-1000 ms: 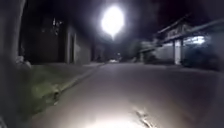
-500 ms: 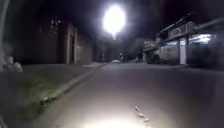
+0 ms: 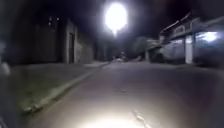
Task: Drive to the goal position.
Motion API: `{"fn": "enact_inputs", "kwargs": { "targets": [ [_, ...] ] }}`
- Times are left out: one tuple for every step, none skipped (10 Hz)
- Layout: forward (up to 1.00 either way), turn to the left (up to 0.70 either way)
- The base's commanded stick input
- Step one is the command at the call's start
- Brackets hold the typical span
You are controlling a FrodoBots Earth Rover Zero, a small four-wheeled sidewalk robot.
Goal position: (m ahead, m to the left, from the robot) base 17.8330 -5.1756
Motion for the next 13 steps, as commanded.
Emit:
{"fn": "enact_inputs", "kwargs": {
  "targets": [
    [1.0,0.0],
    [1.0,0.0],
    [1.0,0.0],
    [1.0,0.0],
    [1.0,0.0],
    [1.0,0.0],
    [1.0,0.0],
    [1.0,0.0],
    [1.0,0.0],
    [1.0,0.0],
    [1.0,0.0],
    [1.0,0.0],
    [1.0,0.0]
  ]
}}
